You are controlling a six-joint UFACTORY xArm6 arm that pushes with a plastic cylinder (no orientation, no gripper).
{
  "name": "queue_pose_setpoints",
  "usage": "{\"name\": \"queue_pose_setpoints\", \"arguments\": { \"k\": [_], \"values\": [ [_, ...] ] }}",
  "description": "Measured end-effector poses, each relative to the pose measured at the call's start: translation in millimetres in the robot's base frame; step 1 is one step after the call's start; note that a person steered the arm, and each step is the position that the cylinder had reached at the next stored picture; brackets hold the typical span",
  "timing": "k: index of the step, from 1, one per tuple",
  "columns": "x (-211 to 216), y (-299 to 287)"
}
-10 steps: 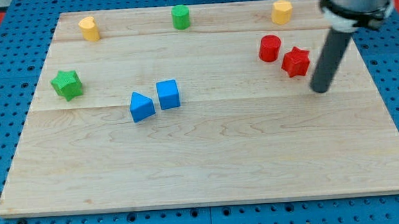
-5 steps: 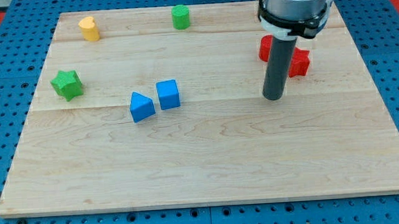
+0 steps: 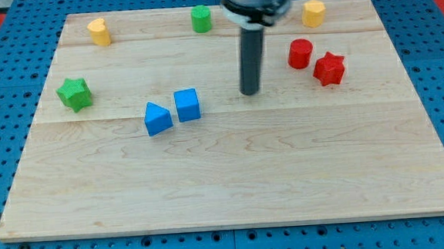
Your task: Separate the blue cube from the blue triangle
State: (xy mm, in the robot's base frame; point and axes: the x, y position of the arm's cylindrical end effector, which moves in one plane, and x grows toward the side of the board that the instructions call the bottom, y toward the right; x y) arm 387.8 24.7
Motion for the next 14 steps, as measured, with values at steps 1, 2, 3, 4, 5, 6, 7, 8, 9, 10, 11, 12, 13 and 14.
{"name": "queue_pose_setpoints", "arguments": {
  "k": [1, 2, 3, 4, 5, 6, 7, 8, 9, 10, 11, 12, 13, 14],
  "values": [
    [-19.6, -46.5],
    [-19.3, -69.5],
    [-1.1, -70.3],
    [25.0, -81.0],
    [29.5, -87.0],
    [41.7, -94.2],
    [72.7, -94.2],
    [107.2, -81.0],
    [130.1, -69.7],
    [128.7, -69.5],
    [122.5, -69.7],
    [122.5, -70.0],
    [121.3, -70.0],
    [107.1, -71.4]
  ]
}}
